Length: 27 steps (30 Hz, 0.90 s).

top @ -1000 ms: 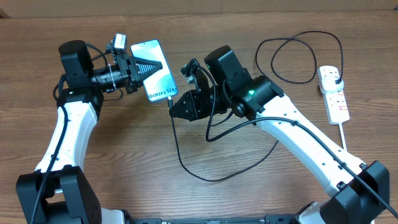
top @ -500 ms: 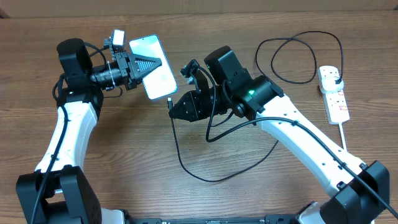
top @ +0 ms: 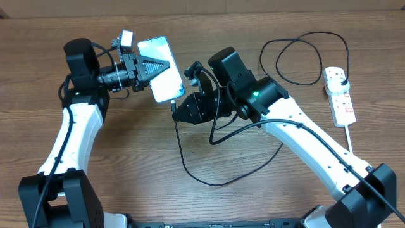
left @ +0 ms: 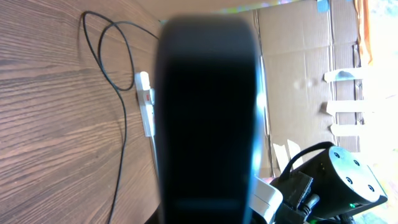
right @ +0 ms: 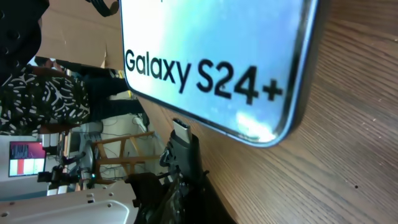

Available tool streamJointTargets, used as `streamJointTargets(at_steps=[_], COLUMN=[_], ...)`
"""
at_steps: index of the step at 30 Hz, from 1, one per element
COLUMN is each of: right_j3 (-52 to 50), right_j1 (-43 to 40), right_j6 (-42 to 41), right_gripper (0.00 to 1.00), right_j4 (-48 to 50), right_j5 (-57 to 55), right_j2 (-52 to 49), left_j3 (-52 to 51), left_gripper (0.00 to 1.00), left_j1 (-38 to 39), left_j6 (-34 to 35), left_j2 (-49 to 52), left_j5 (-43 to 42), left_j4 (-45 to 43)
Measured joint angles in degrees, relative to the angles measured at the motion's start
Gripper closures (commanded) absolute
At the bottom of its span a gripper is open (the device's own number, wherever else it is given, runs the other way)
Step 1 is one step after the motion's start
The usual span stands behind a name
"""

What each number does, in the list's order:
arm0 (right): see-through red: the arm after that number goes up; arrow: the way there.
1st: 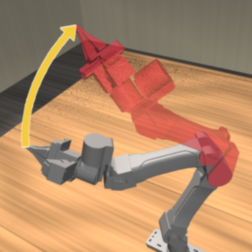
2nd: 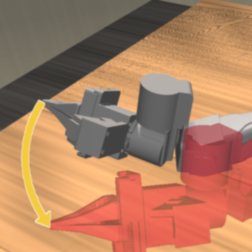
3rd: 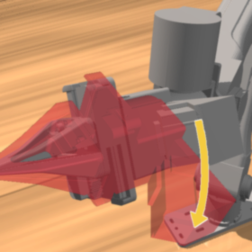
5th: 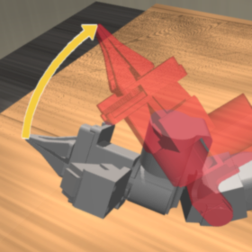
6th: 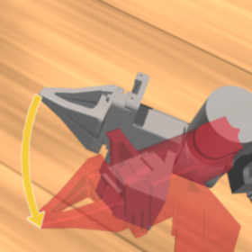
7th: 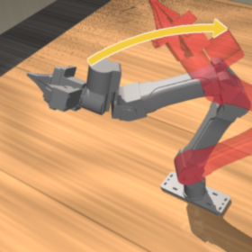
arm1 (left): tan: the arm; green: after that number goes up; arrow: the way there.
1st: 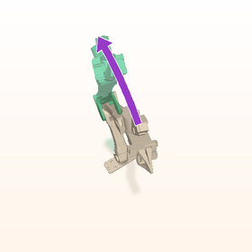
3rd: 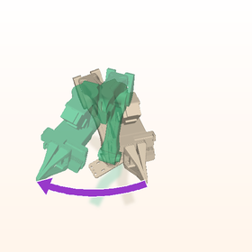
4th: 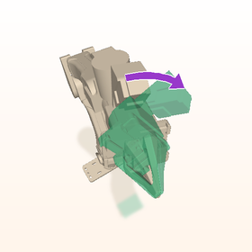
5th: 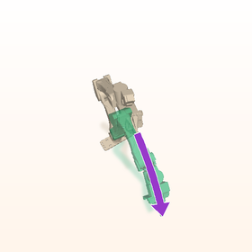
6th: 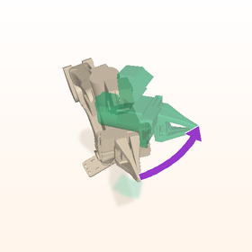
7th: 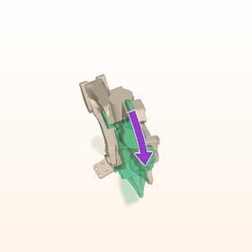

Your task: Plug charger to phone and switch on socket

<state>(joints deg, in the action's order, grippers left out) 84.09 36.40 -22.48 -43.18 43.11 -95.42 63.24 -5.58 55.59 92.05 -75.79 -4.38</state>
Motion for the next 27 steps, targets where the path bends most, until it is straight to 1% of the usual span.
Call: streamJointTargets(at_steps=[27], right_j3=[0.0], right_j1=[0.2], right_j6=[0.0], right_gripper=[0.96], right_j4=[-0.2], right_j5=[0.0], right_j2=[0.0], left_j3=[0.0], left_gripper=[0.96], left_j1=[0.0], left_j6=[0.0], left_j2=[0.0], left_j5=[-0.7], left_j4=[-0.4])
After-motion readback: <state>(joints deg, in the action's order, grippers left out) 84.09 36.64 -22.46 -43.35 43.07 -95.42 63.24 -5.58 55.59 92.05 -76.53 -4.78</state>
